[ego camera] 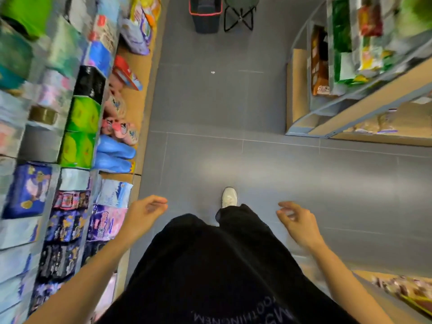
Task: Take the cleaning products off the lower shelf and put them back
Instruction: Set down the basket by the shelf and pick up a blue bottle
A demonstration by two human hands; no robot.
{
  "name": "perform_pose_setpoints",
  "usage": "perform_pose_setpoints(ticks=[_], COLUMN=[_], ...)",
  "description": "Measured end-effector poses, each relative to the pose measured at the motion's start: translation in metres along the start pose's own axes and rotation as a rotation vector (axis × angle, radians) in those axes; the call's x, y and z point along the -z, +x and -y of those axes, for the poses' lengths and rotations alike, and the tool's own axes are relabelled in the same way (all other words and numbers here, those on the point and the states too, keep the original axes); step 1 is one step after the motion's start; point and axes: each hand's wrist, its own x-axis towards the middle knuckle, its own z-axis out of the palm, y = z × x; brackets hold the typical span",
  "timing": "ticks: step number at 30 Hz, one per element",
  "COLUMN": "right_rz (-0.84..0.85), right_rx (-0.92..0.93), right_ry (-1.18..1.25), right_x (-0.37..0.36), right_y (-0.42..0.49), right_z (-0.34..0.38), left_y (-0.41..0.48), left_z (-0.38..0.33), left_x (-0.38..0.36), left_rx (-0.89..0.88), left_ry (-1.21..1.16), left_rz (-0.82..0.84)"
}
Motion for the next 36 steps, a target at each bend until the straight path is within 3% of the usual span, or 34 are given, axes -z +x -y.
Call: perform_pose_setpoints(ticks=[6, 11, 18, 27, 36], right_rz=[0.069, 0.091, 0.08, -0.004, 0.033], right_rx=[0.109, 0.182, 0.107, -0.013, -0.01], right_ry=[-0.039, -0.082, -0.048, 0.082, 0.163], right_x=[0.03, 0.041, 0.055, 0.128, 0.23], right_y=[0.111, 0.191, 0.278, 0.384, 0.57], right_z=[0.113, 0.204, 0.309, 0.387, 0.451], left_y=[0.071, 0.141, 0.281, 0.465, 0.63], left_z=[-0.033, -0.068, -0.131, -0.276, -0.416], left_x=[0.042, 0.081, 0.145, 0.211, 0.227], left_rx=[0.113, 0.104, 0.03, -0.212, -0.195], left_ry=[-0.047, -0.124, -0.21, -0.092, 0.001], left_rz=[-0.086, -0.138, -0.097, 0.028, 0.021])
